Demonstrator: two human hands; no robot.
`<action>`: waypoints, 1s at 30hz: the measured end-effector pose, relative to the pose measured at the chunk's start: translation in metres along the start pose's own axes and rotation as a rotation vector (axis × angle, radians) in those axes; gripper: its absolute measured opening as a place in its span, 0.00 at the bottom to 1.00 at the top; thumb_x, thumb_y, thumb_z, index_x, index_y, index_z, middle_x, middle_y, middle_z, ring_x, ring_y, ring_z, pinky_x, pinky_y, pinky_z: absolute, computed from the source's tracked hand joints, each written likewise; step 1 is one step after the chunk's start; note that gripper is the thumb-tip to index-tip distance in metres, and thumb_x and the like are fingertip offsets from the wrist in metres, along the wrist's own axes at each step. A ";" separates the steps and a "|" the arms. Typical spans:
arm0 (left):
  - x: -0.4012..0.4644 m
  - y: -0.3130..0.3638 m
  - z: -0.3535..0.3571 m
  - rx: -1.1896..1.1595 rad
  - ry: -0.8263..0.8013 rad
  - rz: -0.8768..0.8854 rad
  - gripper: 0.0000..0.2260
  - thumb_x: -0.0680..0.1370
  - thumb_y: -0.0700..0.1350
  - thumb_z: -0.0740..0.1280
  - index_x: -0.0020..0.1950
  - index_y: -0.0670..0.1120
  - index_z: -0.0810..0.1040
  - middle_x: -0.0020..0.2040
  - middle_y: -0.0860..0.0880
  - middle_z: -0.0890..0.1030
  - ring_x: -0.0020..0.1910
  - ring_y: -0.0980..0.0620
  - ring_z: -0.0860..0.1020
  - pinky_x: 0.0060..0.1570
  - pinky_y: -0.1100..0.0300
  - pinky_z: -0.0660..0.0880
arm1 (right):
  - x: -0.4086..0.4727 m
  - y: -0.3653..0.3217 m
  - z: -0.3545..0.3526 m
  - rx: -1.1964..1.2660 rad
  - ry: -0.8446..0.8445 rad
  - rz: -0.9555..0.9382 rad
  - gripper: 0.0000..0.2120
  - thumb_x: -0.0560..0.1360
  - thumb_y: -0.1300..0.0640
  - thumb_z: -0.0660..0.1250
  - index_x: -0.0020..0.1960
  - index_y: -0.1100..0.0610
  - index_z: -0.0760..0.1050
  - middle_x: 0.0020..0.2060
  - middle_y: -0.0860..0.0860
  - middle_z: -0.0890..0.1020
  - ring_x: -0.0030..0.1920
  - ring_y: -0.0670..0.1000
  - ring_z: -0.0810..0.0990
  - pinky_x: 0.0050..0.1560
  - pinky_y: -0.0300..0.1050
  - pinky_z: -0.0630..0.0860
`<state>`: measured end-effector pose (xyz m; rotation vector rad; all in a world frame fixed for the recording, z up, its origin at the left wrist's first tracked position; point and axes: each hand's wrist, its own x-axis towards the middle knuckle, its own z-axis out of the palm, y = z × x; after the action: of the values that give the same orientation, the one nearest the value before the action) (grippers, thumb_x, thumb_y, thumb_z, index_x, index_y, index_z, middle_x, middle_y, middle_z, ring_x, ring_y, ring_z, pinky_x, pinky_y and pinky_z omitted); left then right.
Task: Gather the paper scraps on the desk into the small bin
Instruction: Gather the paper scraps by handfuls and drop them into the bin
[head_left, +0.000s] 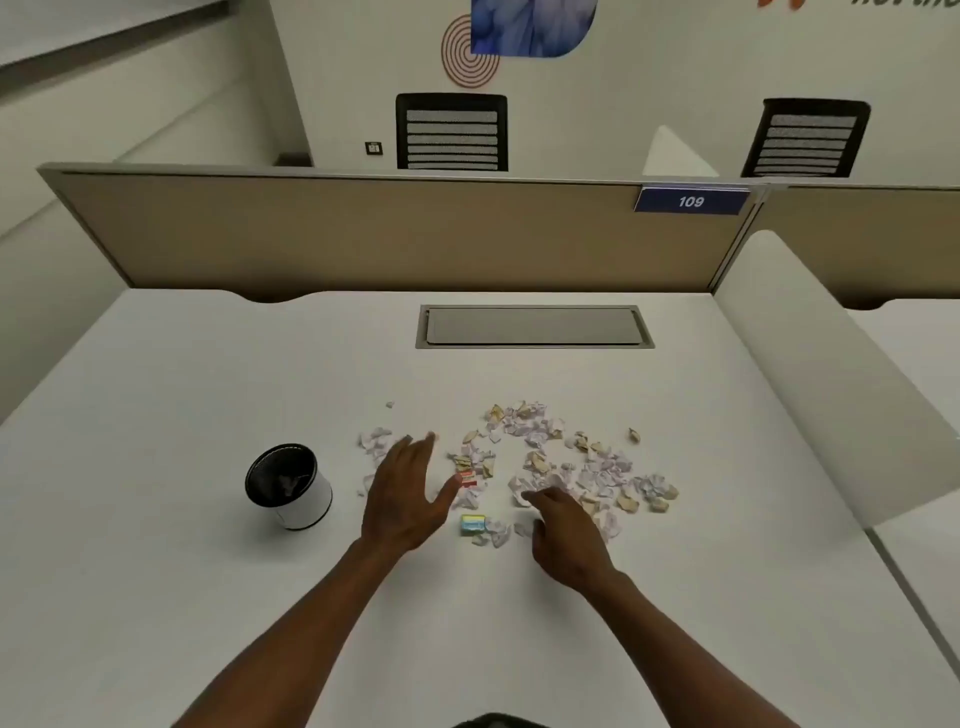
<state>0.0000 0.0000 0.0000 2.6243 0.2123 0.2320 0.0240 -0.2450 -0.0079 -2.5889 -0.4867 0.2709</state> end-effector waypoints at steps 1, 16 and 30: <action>-0.006 0.000 0.003 -0.026 -0.029 -0.003 0.33 0.77 0.65 0.62 0.77 0.48 0.65 0.76 0.46 0.70 0.77 0.47 0.63 0.73 0.51 0.63 | -0.002 -0.002 0.003 -0.042 -0.046 0.020 0.24 0.78 0.59 0.61 0.74 0.53 0.69 0.67 0.52 0.74 0.66 0.55 0.74 0.61 0.46 0.75; -0.093 0.006 0.050 -0.084 -0.135 0.096 0.31 0.76 0.62 0.66 0.75 0.48 0.70 0.73 0.49 0.73 0.75 0.51 0.68 0.74 0.60 0.59 | 0.007 -0.027 0.021 -0.056 -0.109 -0.065 0.27 0.79 0.58 0.59 0.77 0.54 0.62 0.73 0.53 0.67 0.72 0.54 0.67 0.69 0.46 0.71; -0.063 -0.017 0.030 -0.103 0.031 -0.072 0.25 0.81 0.51 0.64 0.77 0.49 0.66 0.77 0.51 0.68 0.77 0.52 0.64 0.74 0.60 0.61 | 0.021 -0.046 0.035 -0.255 -0.188 -0.366 0.24 0.78 0.61 0.59 0.74 0.56 0.66 0.74 0.55 0.68 0.71 0.57 0.67 0.67 0.50 0.70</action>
<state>-0.0570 -0.0114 -0.0419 2.5073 0.2972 0.2524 0.0204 -0.1842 -0.0171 -2.6602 -1.1118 0.3447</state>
